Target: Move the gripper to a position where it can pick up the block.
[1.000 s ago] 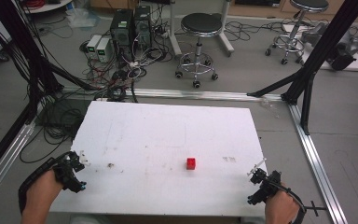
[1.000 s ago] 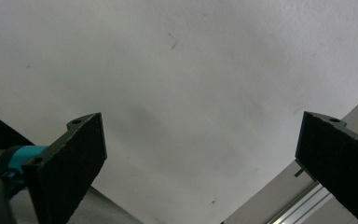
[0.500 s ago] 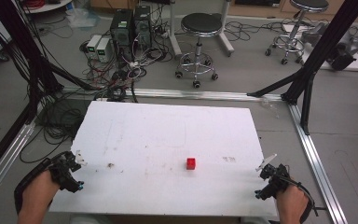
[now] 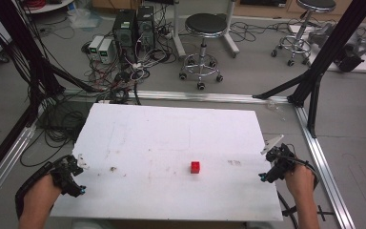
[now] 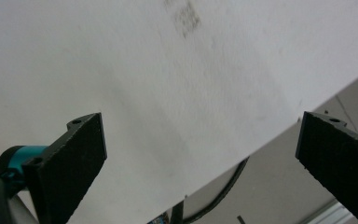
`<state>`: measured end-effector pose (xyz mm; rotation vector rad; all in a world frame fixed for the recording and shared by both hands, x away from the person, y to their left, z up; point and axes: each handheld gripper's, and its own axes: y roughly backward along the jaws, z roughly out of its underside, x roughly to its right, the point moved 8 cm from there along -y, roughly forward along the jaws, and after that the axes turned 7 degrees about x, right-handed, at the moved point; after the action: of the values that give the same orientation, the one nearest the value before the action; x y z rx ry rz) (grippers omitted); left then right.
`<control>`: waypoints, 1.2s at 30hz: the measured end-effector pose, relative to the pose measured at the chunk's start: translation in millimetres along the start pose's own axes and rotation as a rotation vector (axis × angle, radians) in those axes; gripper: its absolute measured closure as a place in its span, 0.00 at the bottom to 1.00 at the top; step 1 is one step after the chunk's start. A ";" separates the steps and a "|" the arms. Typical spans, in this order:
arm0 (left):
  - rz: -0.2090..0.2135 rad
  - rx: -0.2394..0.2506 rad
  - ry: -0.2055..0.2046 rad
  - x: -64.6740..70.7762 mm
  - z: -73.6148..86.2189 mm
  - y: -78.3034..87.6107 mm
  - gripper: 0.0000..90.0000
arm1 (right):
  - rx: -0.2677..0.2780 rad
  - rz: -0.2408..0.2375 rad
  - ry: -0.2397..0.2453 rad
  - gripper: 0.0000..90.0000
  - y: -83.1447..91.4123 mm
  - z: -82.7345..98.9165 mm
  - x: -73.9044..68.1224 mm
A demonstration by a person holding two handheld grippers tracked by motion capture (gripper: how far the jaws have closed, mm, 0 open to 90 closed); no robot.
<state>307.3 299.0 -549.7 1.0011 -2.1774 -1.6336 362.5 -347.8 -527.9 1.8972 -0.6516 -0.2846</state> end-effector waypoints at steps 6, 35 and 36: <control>0.001 0.006 0.001 -0.5 -0.6 0.5 0.22 | 0.004 -0.065 0.104 0.01 5.9 -43.0 -4.7; 0.024 0.020 -0.034 7.4 -11.3 -2.7 0.22 | -0.086 -0.221 0.421 0.01 -80.5 -158.3 -78.5; 0.024 0.018 -0.035 7.3 -11.3 -2.9 0.22 | -0.085 -0.225 0.422 0.01 -83.8 -159.9 -80.6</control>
<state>309.4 285.4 -550.0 0.9550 -2.2212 -1.6359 398.5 -154.2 -546.0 1.8716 -0.1413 -0.0472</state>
